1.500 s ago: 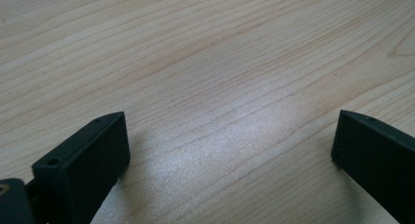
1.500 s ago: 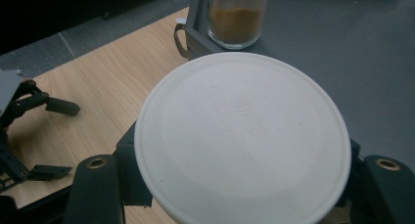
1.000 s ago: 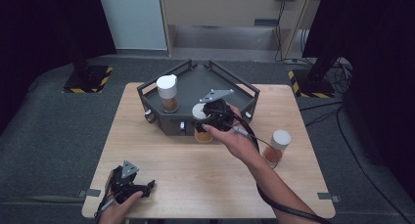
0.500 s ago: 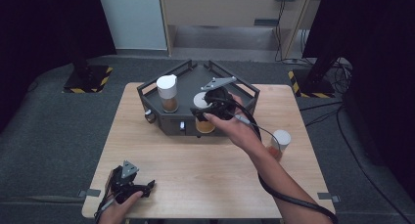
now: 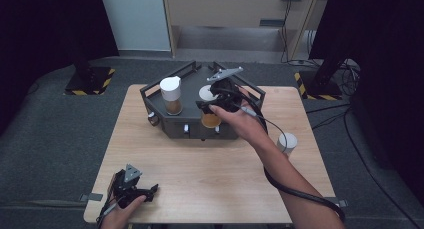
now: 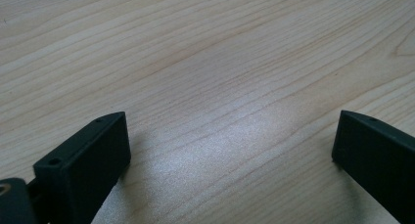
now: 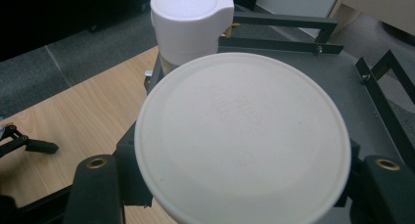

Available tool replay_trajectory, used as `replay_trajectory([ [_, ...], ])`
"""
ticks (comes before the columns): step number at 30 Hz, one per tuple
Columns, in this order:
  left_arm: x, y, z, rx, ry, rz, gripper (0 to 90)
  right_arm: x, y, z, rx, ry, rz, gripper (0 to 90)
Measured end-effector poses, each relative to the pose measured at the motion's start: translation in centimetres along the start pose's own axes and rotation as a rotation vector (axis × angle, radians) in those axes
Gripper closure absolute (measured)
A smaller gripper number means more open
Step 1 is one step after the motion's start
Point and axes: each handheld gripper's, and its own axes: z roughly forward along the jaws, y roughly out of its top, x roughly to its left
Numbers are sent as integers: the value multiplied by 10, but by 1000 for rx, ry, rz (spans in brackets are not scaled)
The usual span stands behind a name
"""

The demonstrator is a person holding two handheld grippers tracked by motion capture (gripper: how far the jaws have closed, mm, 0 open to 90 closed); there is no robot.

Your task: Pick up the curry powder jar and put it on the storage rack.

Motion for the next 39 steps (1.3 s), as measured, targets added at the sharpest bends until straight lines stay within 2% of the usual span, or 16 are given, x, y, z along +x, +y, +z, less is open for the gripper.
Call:
replay_trajectory([
  [19,0,0,0,1,1,1,0,-11,22,13,3,-17,2,340],
  [29,-1,0,0,-1,4,1,0,-20,34,23,2,-27,21,341],
  [39,-1,0,0,-2,4,0,0,-27,39,30,8,-45,30,340],
])
